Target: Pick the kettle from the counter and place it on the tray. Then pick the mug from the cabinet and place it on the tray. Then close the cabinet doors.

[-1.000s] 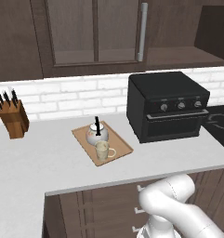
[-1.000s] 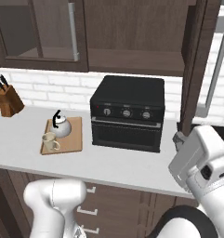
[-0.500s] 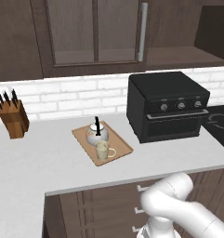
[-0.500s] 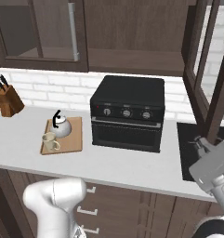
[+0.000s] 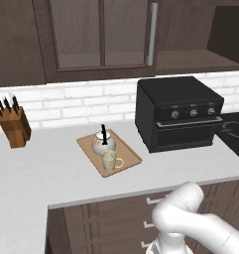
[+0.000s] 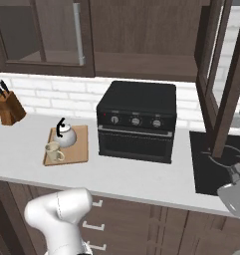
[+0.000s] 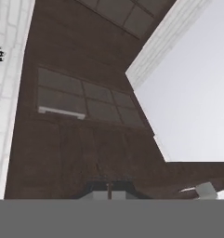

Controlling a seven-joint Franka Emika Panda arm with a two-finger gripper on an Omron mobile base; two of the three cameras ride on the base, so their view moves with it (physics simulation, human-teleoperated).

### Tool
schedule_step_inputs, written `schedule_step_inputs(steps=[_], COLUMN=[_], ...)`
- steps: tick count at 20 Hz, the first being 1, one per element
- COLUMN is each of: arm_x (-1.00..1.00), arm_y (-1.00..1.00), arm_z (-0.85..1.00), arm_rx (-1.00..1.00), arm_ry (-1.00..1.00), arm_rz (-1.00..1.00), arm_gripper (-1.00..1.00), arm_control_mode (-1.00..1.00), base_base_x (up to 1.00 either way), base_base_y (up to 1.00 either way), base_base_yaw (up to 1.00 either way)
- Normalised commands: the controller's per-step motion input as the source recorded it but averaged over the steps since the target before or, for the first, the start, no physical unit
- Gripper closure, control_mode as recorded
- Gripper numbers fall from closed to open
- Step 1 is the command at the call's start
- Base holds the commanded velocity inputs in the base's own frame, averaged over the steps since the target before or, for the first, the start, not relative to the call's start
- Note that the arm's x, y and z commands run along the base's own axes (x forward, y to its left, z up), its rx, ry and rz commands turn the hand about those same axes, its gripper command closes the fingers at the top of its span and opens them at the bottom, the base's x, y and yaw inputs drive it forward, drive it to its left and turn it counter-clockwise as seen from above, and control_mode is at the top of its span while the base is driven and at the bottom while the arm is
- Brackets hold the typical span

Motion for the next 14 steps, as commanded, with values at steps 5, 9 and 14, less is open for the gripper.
schedule_step_inputs(steps=[5, 9, 14], arm_x=[0.22, 0.91, 0.78], arm_y=[-0.21, -0.17, -0.38], arm_z=[-0.34, -0.15, 0.01], arm_rx=[0.0, 0.0, 0.0], arm_ry=[-0.08, -0.07, -0.14], arm_rz=[0.13, 0.19, 0.21], arm_gripper=[1.0, 1.0, 1.0], arm_control_mode=[-1.0, -1.0, -1.0], base_base_x=[0.0, 0.0, 0.0], base_base_y=[0.0, 0.0, 0.0], base_base_yaw=[0.0, 0.0, 0.0])
